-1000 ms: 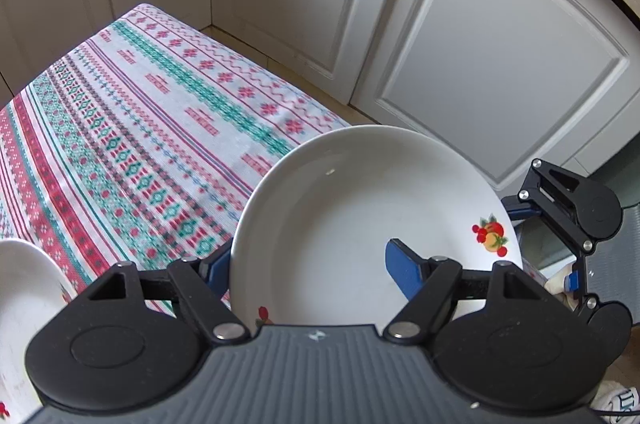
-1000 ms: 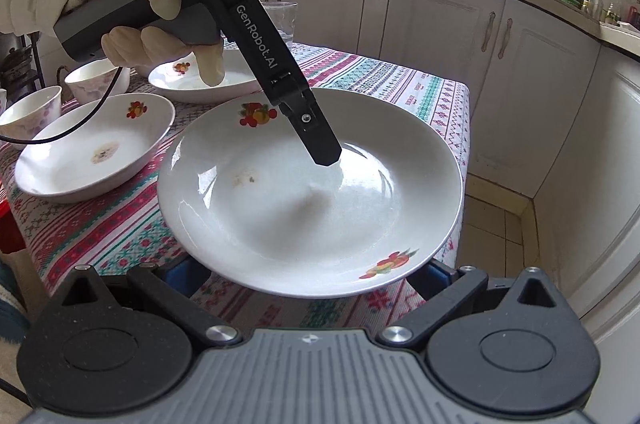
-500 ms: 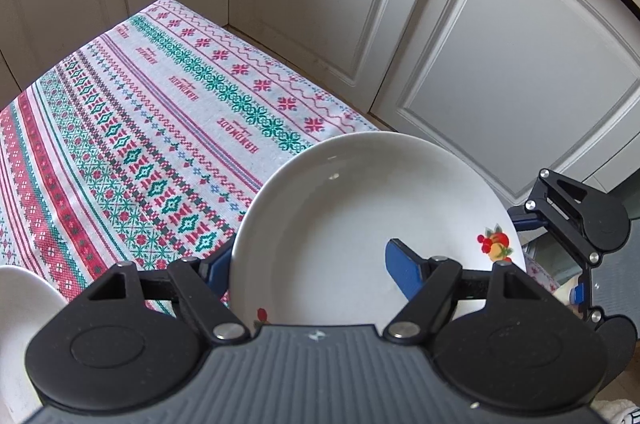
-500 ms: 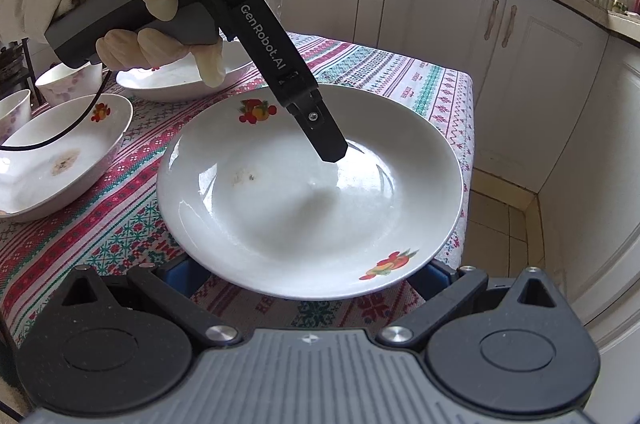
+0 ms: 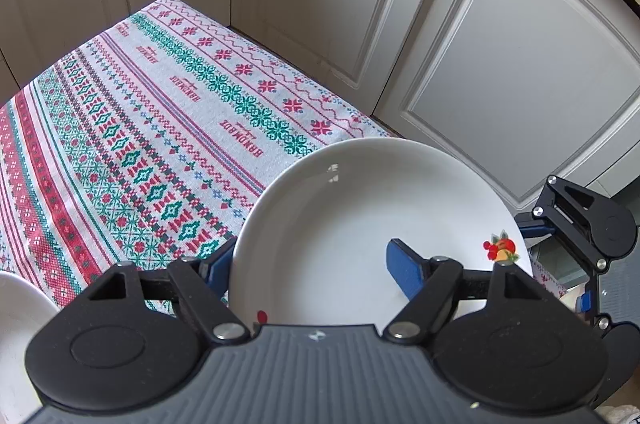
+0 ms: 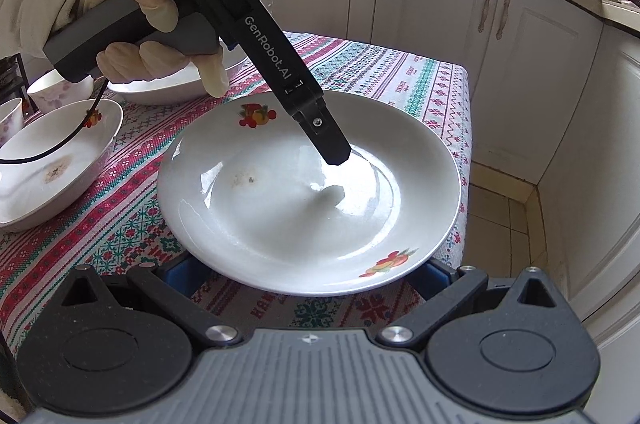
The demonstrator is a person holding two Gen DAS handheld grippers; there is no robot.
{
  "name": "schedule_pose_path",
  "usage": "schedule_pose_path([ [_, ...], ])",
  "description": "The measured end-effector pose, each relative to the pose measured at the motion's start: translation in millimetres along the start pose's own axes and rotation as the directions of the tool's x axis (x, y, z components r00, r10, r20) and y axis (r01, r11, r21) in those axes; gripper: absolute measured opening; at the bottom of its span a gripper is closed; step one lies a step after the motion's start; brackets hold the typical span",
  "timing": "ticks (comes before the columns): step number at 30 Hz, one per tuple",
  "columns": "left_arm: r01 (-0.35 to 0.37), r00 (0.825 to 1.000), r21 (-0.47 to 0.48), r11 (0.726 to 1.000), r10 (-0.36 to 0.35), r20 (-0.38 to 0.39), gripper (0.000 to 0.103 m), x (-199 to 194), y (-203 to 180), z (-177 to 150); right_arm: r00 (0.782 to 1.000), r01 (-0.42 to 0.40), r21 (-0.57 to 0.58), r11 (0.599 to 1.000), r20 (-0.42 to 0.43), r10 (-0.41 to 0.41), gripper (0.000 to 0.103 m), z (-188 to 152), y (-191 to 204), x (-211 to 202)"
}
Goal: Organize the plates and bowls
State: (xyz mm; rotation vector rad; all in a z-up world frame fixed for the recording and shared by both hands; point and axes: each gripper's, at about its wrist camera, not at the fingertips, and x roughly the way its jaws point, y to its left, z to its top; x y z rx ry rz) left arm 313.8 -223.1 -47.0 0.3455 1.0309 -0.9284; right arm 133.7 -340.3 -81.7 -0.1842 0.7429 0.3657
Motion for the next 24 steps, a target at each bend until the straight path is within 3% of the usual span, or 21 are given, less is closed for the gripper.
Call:
schedule_pose_path([
  [13, -0.094, 0.984, -0.015, 0.995, 0.095, 0.148, 0.087, -64, -16, -17, 0.999, 0.04, 0.039, 0.998, 0.012, -0.04, 0.103, -5, 4, -31],
  [24, -0.196, 0.951, -0.022, 0.98, 0.196, 0.238, 0.089, -126, -52, -82, 0.993, 0.046, 0.013, 0.999, 0.107, -0.047, 0.103, -11, 47, -77],
])
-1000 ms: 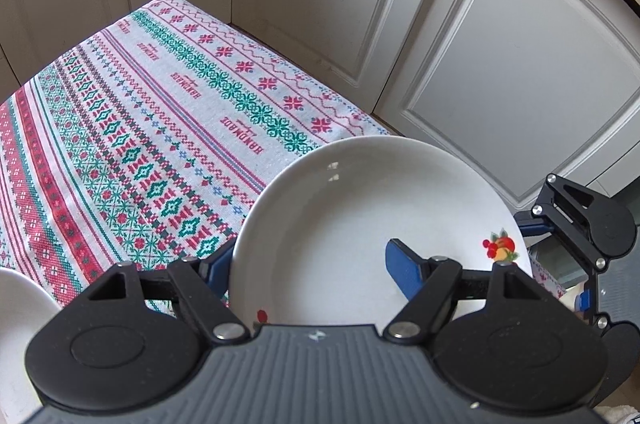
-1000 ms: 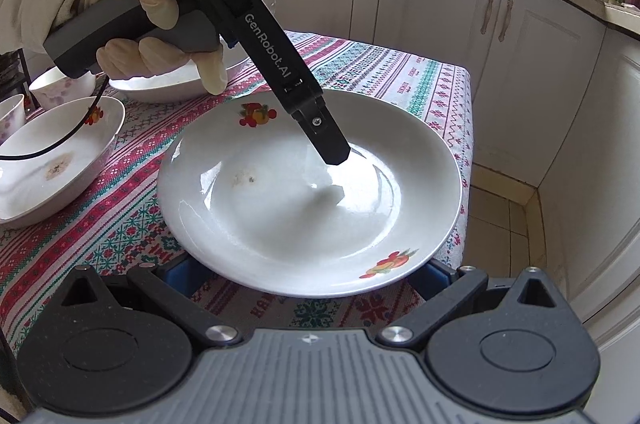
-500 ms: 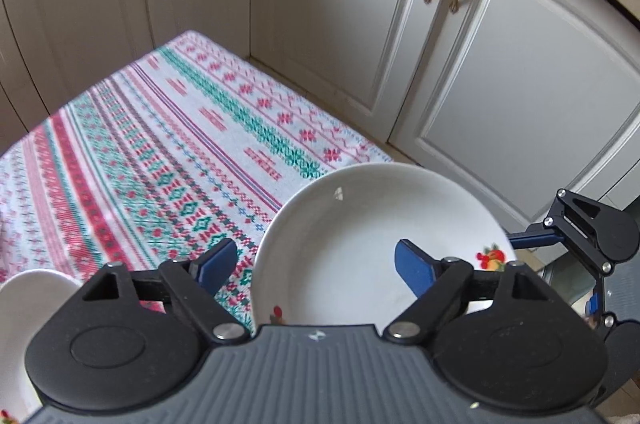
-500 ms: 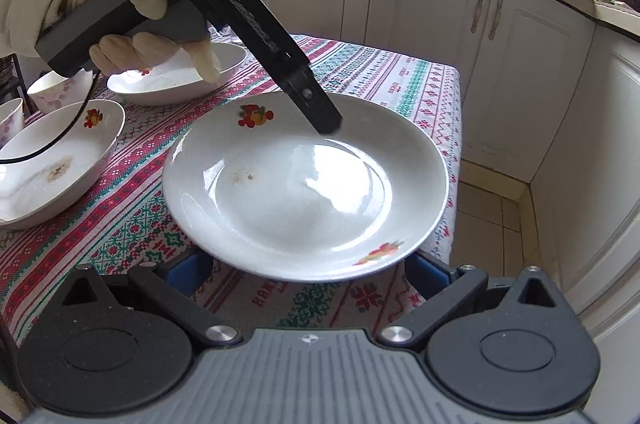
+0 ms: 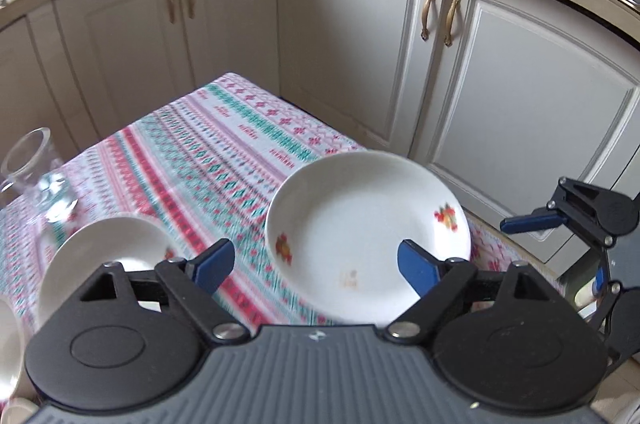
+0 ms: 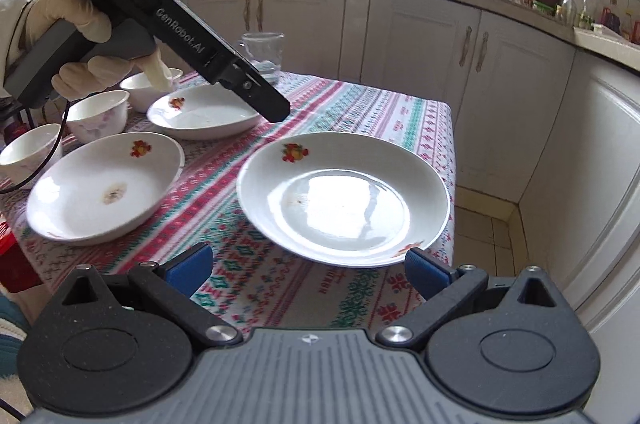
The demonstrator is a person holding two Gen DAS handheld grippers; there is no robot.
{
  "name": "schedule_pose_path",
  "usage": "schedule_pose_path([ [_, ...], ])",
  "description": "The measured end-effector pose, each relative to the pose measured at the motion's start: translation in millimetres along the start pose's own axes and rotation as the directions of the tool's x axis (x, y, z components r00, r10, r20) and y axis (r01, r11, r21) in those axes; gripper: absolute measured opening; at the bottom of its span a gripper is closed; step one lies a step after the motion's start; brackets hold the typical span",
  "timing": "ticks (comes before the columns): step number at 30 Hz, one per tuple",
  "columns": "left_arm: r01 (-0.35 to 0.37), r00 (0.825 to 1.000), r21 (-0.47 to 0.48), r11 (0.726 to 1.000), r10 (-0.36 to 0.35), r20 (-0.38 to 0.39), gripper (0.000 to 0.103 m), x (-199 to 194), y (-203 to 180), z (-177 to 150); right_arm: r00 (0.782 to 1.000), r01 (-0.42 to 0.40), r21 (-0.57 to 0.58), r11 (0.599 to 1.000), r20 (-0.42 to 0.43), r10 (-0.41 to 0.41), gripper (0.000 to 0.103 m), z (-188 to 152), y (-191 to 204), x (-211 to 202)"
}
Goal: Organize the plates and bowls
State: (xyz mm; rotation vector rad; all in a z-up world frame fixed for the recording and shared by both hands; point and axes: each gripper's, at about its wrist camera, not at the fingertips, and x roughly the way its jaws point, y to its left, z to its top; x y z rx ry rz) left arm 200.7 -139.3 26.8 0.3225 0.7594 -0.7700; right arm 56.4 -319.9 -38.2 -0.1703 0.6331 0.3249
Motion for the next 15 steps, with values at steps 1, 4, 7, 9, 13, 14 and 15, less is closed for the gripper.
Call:
schedule_pose_path([
  [1, -0.01, 1.0, -0.007, 1.0, 0.01, 0.003, 0.09, -6, -1, -7, 1.0, -0.004, -0.003, 1.0, 0.003, 0.004, 0.103, -1, 4, -2],
  [4, -0.04, 0.999, -0.037, 0.998, 0.04, 0.002, 0.09, -24, -3, -31, 0.999, -0.031, -0.008, 0.999, 0.007, 0.031, 0.103, -4, 15, -7],
  [7, -0.084, 0.996, -0.06, 0.995, 0.085, 0.011, 0.09, -41, -5, -54, 0.998, -0.055, -0.029, 0.998, 0.004, 0.055, 0.103, -7, 28, -7],
  [9, -0.108, 0.994, -0.095, 0.99, 0.111, 0.017, 0.09, -51, -5, -70, 0.997, -0.074, -0.036, 0.997, -0.003, 0.074, 0.103, -10, 34, -5],
  [13, -0.148, 0.988, -0.158, 0.976, 0.153, 0.015, 0.09, -68, -5, -99, 0.994, -0.104, -0.045, 0.994, -0.02, 0.103, 0.103, -14, 48, 0],
  [14, -0.16, 0.986, -0.165, 0.973, 0.164, 0.011, 0.09, -71, -5, -106, 0.994, -0.111, -0.046, 0.993, -0.025, 0.11, 0.103, -14, 51, 2],
  [15, -0.173, 0.984, -0.171, 0.97, 0.178, 0.01, 0.09, -75, -6, -112, 0.993, -0.116, -0.047, 0.992, -0.028, 0.114, 0.103, -15, 55, 3],
])
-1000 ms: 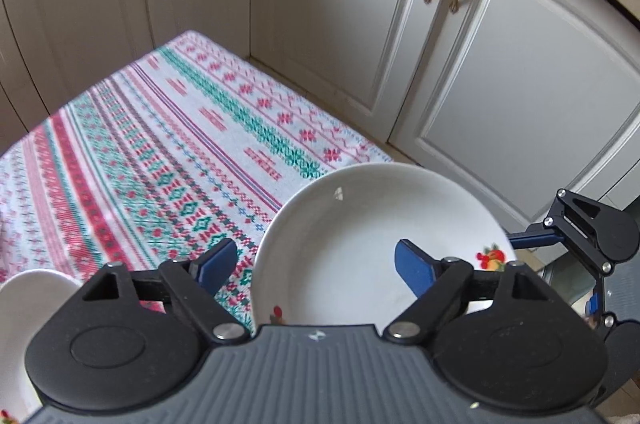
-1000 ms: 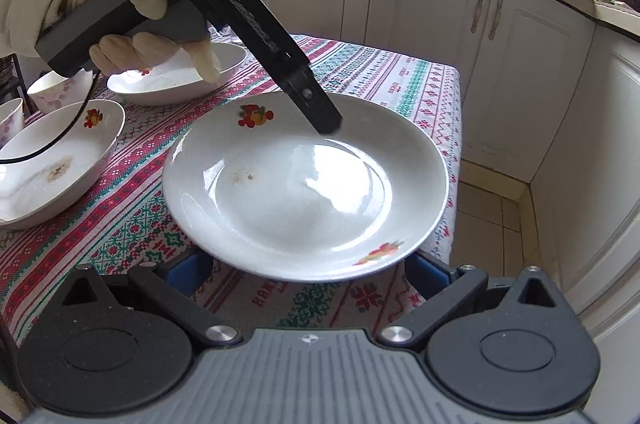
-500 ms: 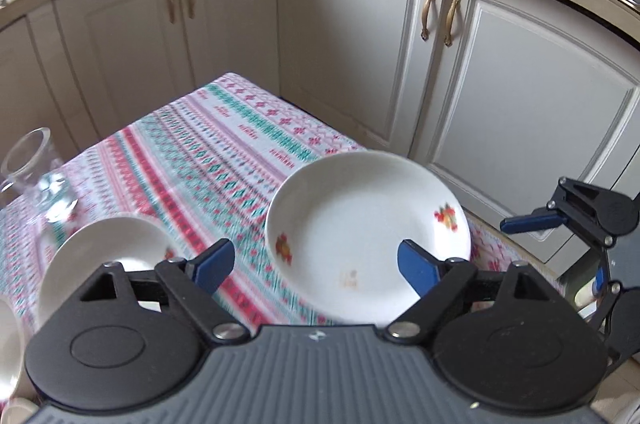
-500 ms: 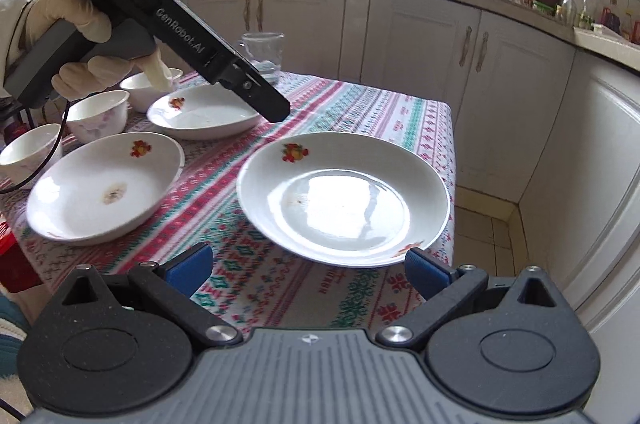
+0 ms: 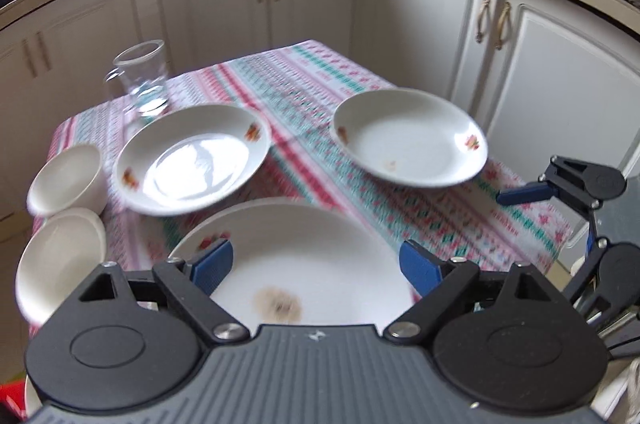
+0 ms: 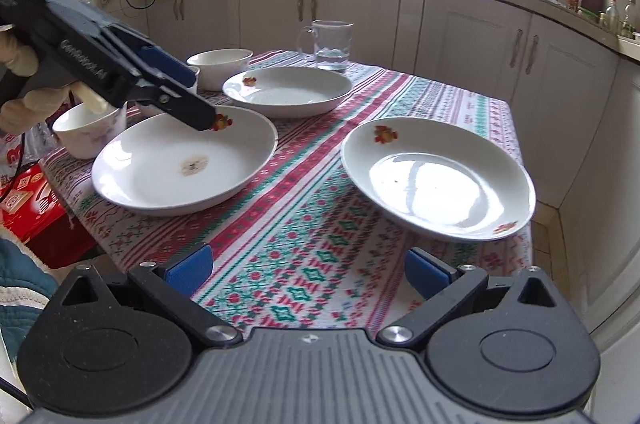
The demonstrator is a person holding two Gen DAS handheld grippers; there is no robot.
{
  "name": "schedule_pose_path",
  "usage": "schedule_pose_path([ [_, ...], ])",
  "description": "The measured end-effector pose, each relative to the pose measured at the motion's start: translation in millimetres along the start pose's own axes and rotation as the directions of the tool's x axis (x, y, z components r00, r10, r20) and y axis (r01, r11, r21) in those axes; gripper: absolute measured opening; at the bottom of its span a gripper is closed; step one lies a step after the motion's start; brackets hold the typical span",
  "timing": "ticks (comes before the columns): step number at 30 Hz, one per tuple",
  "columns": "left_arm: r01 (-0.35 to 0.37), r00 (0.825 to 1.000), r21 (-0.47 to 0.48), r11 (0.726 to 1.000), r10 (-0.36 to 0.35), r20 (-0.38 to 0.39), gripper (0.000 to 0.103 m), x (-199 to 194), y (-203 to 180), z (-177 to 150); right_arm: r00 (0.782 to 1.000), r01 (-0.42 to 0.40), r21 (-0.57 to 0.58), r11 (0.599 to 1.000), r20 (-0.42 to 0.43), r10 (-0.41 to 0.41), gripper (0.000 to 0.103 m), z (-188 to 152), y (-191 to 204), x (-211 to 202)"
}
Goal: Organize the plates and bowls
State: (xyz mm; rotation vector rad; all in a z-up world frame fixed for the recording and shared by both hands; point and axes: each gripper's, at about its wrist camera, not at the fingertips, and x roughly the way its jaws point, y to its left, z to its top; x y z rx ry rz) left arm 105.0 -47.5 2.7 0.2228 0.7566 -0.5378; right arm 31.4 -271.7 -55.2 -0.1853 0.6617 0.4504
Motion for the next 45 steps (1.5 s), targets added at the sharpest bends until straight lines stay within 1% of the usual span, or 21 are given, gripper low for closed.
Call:
schedule_pose_path([
  [4, -0.046, 0.999, -0.018, 0.999, 0.046, 0.013, 0.09, -9, 2, -18, 1.0, -0.023, -0.003, 1.0, -0.005, 0.023, 0.103, 1, 11, 6],
  [7, -0.053, 0.998, -0.018, 0.998, 0.053, 0.018, 0.09, -15, 2, -27, 0.999, -0.034, -0.008, 0.999, -0.006, 0.034, 0.103, 2, 19, 11],
  [9, -0.066, 0.998, 0.001, 0.998, 0.066, 0.015, 0.09, -17, 1, -32, 0.999, -0.043, -0.011, 0.999, -0.01, 0.043, 0.103, 3, 25, 14],
  [13, -0.075, 0.997, 0.016, 0.997, 0.074, 0.005, 0.09, -18, 4, -39, 0.998, -0.045, -0.036, 0.998, -0.037, 0.043, 0.103, 4, 35, 24],
  [15, -0.066, 0.998, 0.012, 0.998, 0.066, 0.006, 0.09, -20, 7, -41, 0.998, -0.05, -0.048, 0.998, -0.038, 0.048, 0.103, 6, 40, 27],
  [20, -0.076, 0.997, 0.003, 0.997, 0.076, 0.014, 0.09, -25, 16, -43, 0.996, -0.072, -0.05, 0.996, -0.051, 0.07, 0.103, 10, 48, 35],
  [24, -0.086, 0.996, -0.007, 0.996, 0.086, 0.002, 0.09, -24, 25, -44, 0.993, -0.101, -0.061, 0.993, -0.064, 0.097, 0.103, 12, 54, 44],
  [30, -0.107, 0.994, 0.009, 0.994, 0.107, -0.008, 0.09, -20, 34, -43, 0.989, -0.126, -0.077, 0.989, -0.082, 0.12, 0.103, 15, 63, 60],
  [38, -0.094, 0.994, 0.007, 0.996, 0.094, -0.046, 0.09, -7, 48, -35, 0.985, -0.165, -0.119, 0.979, -0.075, 0.157, 0.103, 21, 69, 70],
  [42, -0.056, 0.995, 0.006, 0.998, 0.056, -0.078, 0.09, 2, 56, -30, 0.982, -0.183, -0.135, 0.974, -0.075, 0.174, 0.103, 24, 71, 75],
  [45, -0.039, 0.993, 0.018, 0.999, 0.04, -0.108, 0.09, 10, 61, -24, 0.98, -0.193, -0.14, 0.971, -0.07, 0.185, 0.103, 24, 72, 77],
])
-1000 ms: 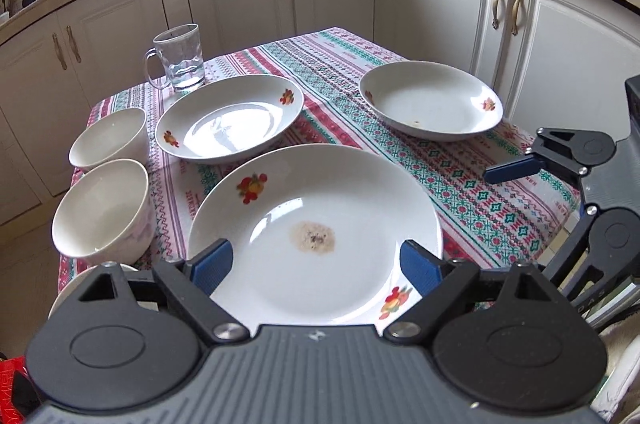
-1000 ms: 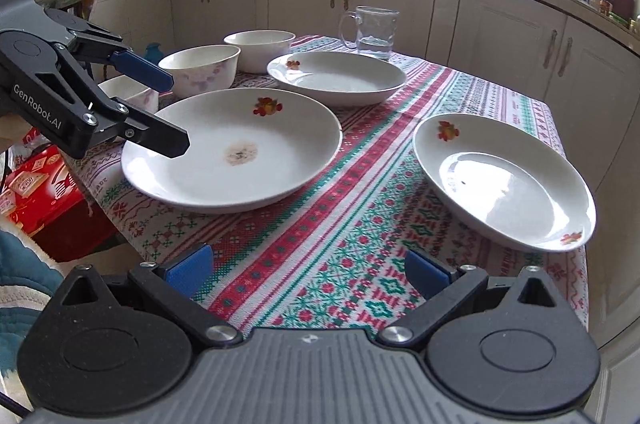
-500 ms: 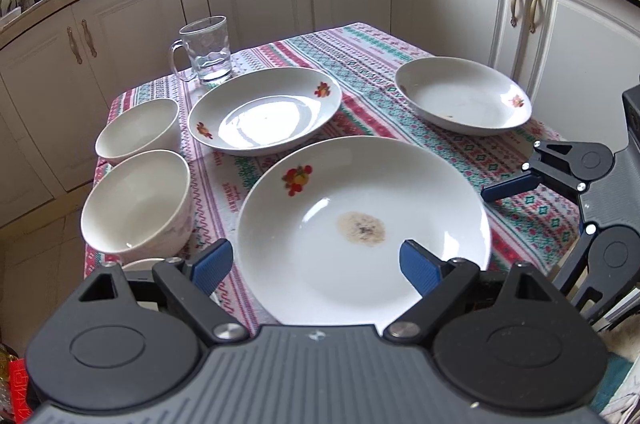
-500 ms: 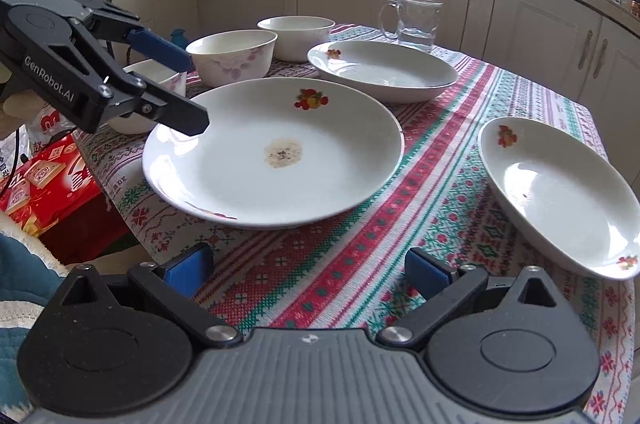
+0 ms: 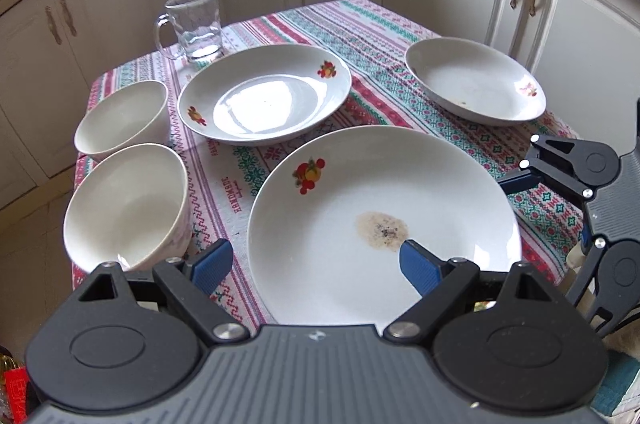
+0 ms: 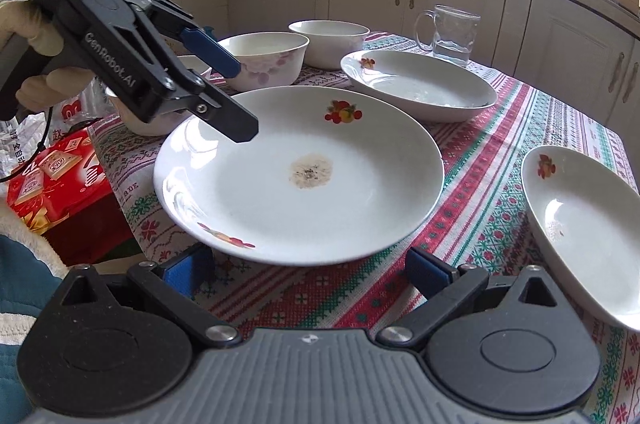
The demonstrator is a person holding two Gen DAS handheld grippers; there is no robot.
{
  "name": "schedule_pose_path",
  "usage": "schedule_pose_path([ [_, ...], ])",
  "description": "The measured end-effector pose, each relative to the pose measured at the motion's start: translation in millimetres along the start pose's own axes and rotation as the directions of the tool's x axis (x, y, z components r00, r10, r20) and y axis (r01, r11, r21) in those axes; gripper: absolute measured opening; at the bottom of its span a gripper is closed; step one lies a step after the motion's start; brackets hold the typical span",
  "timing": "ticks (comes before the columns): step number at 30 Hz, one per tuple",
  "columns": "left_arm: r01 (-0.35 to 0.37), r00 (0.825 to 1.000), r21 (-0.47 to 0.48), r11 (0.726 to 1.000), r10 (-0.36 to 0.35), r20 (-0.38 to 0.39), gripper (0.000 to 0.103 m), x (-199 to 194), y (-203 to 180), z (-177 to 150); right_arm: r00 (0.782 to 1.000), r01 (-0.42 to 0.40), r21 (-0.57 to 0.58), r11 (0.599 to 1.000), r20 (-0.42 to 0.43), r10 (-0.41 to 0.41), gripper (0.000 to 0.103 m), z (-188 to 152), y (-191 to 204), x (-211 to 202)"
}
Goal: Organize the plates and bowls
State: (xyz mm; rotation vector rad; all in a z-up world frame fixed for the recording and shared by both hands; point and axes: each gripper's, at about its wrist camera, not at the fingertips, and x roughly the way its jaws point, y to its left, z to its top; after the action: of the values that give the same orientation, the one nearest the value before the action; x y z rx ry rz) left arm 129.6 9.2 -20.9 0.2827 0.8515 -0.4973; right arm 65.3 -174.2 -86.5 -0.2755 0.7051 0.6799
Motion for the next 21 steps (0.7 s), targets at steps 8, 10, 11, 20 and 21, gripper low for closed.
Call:
schedule_pose_path([
  [8, 0.061, 0.993, -0.011, 0.998, -0.062, -0.103, 0.089, 26, 15, 15, 1.0, 0.005, 0.004, 1.0, 0.021, -0.005, 0.103, -3, 0, -1],
  [10, 0.084, 0.988, -0.018, 0.996, -0.085, -0.127, 0.088, 31, 18, 18, 1.0, 0.004, 0.002, 1.0, 0.025, -0.004, 0.103, -4, 0, -1],
  [11, 0.091, 0.986, -0.025, 0.996, -0.094, -0.14, 0.088, 34, 20, 19, 1.0, 0.002, 0.001, 1.0, 0.025, -0.002, 0.103, -3, 0, -1],
  [20, 0.16, 0.963, -0.009, 0.987, -0.158, -0.221, 0.084, 49, 21, 29, 0.999, -0.002, -0.006, 1.0, 0.04, 0.003, 0.103, -5, 0, -1],
  [21, 0.162, 0.962, -0.005, 0.987, -0.159, -0.224, 0.084, 50, 20, 30, 0.999, -0.003, -0.006, 1.0, 0.04, 0.003, 0.103, -5, 0, -1],
])
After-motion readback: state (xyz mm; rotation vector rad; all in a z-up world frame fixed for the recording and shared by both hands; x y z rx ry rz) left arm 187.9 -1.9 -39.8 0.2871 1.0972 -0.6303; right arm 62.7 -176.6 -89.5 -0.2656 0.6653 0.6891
